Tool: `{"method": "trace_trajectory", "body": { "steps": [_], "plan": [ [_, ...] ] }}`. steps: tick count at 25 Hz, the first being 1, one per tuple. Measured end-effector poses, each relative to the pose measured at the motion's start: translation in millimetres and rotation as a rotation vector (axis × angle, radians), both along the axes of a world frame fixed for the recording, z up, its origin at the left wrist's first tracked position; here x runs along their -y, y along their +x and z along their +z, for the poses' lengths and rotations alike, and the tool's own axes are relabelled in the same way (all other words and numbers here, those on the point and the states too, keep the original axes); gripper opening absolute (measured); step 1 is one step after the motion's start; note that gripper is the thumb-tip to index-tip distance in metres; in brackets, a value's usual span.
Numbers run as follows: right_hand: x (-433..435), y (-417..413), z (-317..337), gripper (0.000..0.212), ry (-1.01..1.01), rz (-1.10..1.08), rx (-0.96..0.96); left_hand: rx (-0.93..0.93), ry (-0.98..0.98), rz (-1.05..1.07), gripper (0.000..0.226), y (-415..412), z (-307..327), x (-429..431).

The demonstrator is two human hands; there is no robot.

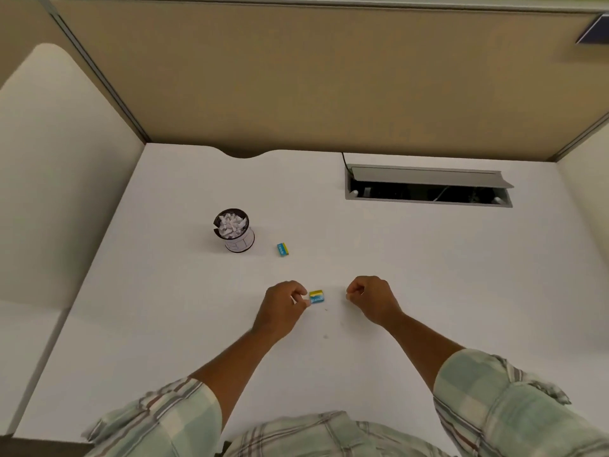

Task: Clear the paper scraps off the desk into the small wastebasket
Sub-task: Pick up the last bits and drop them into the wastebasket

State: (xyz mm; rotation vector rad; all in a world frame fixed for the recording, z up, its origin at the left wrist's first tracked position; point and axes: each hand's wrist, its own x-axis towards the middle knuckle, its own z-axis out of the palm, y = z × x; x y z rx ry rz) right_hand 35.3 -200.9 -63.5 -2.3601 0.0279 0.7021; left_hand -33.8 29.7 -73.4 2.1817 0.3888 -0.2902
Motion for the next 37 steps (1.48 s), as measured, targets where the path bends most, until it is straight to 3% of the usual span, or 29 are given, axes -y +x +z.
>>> {"method": "trace_trajectory", "body": {
  "steps": [5, 9, 14, 22, 29, 32, 37],
  "plan": [
    [37.1, -34.3, -13.3, 0.006, -0.117, 0.036, -0.044, -0.159, 0.044, -0.227, 0.035, -33.9, -26.7, 28.5],
    [49.5, -48.4, -21.1, 0.016, -0.145, 0.085, -0.036, -0.152, 0.081, -0.277, 0.036, -42.8, -31.8, 35.5],
    [45.6, -54.0, -28.6, 0.002, -0.221, 0.159, 0.019, -0.113, 0.149, -0.249, 0.025, -43.0, -30.7, 47.0],
    [46.1, -58.4, -29.4, 0.013, -0.24, 0.269, 0.067, -0.095, 0.217, -0.229, 0.009, -41.7, -26.3, 55.4],
    [31.9, -58.4, -23.4, 0.021, -0.093, 0.073, 0.054, -0.094, 0.046, -0.004, 0.009, -23.7, -23.4, 55.4],
    [18.8, -56.1, -25.6, 0.01, -0.01, 0.008, 0.031, -0.079, 0.009, 0.028, 0.006, -17.9, -24.7, 53.3],
    [3.1, -49.5, -32.5, 0.019, -0.049, 0.038, 0.004, -0.05, 0.053, -0.013, 0.015, -9.6, -27.8, 52.6]
  ]
}}
